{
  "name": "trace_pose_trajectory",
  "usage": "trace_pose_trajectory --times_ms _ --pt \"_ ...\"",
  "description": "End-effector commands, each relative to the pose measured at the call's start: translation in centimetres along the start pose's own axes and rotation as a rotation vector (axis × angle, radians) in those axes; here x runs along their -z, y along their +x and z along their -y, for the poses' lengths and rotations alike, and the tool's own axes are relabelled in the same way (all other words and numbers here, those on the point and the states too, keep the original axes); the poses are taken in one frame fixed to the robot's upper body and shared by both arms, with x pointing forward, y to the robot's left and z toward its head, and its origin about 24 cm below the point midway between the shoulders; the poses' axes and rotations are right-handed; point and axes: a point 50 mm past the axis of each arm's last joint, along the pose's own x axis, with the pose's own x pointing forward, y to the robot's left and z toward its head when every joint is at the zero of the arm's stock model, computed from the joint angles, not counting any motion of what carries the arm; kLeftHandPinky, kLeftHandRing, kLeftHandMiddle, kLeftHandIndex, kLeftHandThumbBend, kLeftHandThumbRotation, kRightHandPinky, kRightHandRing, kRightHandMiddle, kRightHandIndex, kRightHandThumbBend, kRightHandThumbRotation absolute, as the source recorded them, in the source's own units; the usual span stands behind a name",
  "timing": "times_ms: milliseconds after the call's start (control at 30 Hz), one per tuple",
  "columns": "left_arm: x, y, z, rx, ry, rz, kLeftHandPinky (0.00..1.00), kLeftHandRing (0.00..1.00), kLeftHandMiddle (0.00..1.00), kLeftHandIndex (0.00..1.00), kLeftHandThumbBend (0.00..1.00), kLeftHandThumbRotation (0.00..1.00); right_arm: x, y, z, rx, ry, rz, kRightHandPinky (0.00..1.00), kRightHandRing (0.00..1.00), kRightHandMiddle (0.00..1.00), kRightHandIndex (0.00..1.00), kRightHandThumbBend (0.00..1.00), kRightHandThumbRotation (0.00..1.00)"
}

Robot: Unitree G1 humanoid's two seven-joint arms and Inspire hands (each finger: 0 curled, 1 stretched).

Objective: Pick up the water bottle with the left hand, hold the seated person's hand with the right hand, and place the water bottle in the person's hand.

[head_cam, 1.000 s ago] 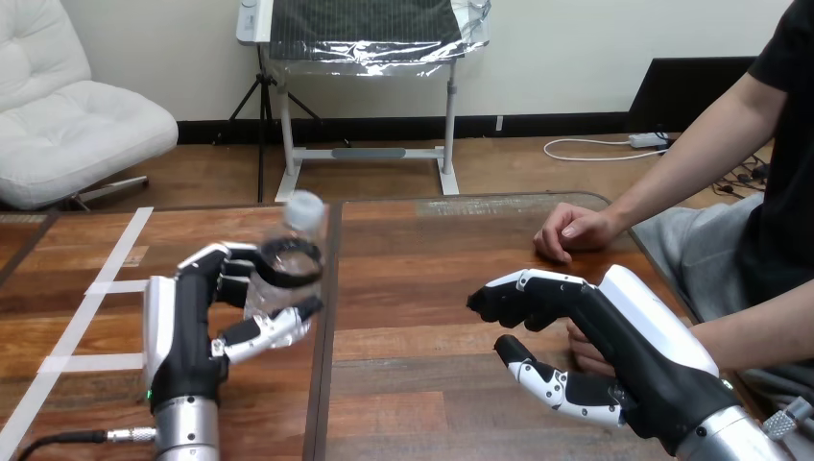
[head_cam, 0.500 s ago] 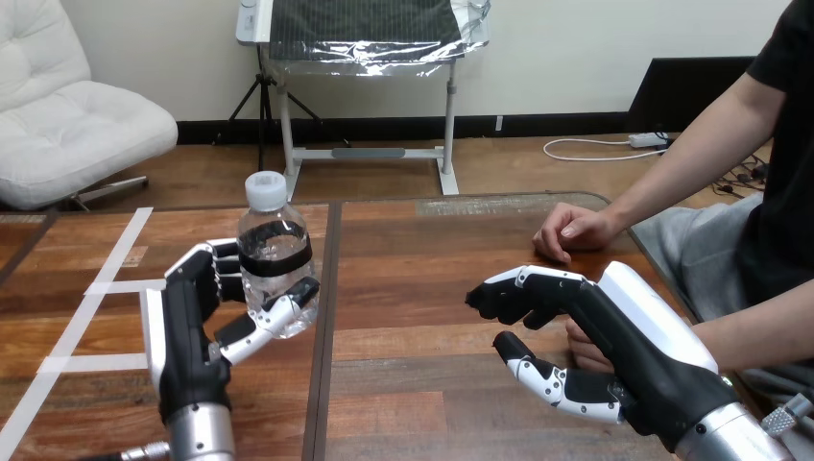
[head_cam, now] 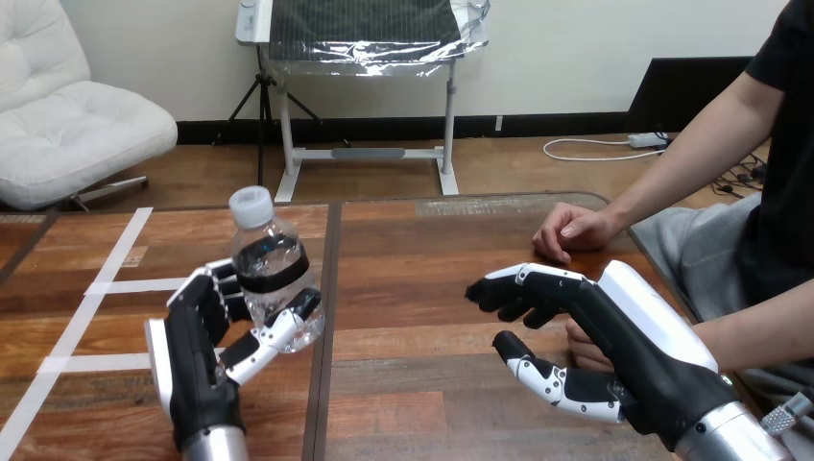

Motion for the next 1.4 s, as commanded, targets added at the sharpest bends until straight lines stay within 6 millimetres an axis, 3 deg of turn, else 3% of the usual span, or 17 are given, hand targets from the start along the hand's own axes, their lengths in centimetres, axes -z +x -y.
trace_pose_trajectory --times_ms 0,367,967,1367 --pt "-2.9 1.8 0.9 0.000 -0.062 0.164 0.48 0.45 0.46 0.52 0.61 0.00 -0.7 1.0 1.5 0.060 -0.061 0.073 0.70 0.78 0.79 0.76 0.29 0.00" --pt "-2.9 1.3 1.4 0.007 -0.060 0.165 0.46 0.44 0.45 0.51 0.63 0.00 0.0 1.1 2.6 0.068 -0.184 0.025 0.75 0.83 0.86 0.81 0.40 0.00" --pt "-3.6 0.5 2.2 0.060 -0.086 0.196 0.47 0.44 0.45 0.51 0.60 0.00 2.9 1.3 5.5 0.042 -0.365 -0.150 0.79 0.86 0.88 0.83 0.63 0.00" --pt "-3.9 0.1 2.7 0.058 -0.061 0.199 0.47 0.45 0.45 0.50 0.61 0.00 5.1 1.1 7.2 0.015 -0.429 -0.272 0.81 0.87 0.90 0.85 0.69 0.00"
